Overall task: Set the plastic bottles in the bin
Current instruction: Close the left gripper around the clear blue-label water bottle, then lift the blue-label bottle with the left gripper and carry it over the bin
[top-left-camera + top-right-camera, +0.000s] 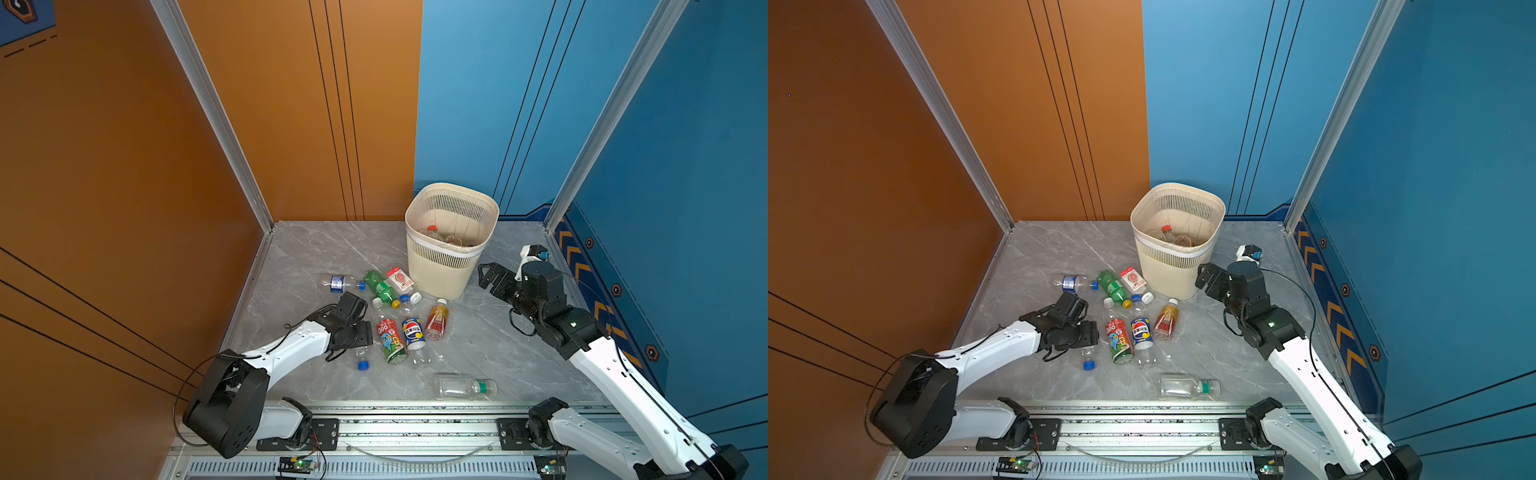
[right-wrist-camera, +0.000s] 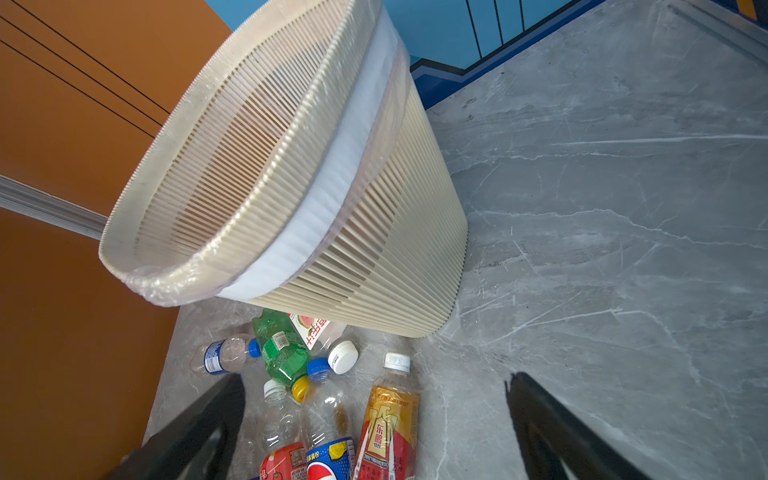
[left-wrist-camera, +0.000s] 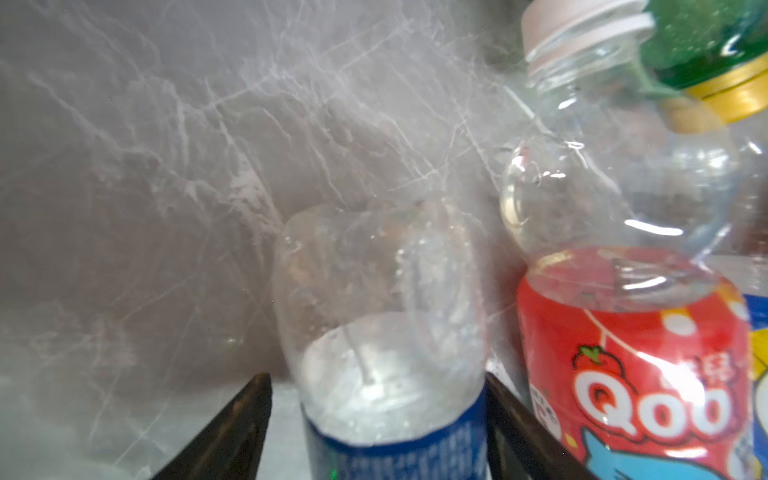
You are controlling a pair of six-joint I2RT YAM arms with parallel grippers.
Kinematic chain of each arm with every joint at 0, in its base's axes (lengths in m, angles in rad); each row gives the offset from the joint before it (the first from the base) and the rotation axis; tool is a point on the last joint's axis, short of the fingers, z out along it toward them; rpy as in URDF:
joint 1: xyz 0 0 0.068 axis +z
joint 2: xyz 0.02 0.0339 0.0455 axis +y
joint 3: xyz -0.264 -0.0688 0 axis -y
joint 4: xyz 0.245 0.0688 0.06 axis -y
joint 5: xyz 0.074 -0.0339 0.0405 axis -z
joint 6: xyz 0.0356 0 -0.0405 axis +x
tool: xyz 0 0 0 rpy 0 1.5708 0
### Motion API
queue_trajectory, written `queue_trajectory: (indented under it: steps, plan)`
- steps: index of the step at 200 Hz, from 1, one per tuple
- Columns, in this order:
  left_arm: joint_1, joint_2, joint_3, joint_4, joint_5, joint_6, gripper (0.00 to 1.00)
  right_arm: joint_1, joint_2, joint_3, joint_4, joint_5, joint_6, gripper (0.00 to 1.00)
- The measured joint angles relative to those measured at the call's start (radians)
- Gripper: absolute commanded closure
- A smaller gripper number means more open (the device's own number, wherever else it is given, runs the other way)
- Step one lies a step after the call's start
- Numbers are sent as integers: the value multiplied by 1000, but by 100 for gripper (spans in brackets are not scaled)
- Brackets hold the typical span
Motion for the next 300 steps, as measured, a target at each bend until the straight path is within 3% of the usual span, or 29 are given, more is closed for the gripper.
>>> queue_trajectory:
  steps: [73, 109, 144, 204, 248, 300]
  plan:
    - [-2, -2, 4, -7, 0, 6, 41, -14, 0, -2, 1, -3, 6, 1]
    - [5, -50, 27, -44, -1, 21, 50, -19, 0, -12, 8, -16, 7, 0]
    - [23, -134, 124, -122, -8, 64, 51, -28, 0, -16, 8, -19, 8, 1]
    - [56, -149, 555, -212, -10, 197, 52, -49, -20, -35, 7, -22, 19, 0]
    - [23, 30, 929, -213, 1, 315, 55, -62, -59, -42, 4, -22, 26, 0]
    - [-59, 288, 1262, -212, 10, 403, 56, -65, -97, -64, 2, -23, 36, 0]
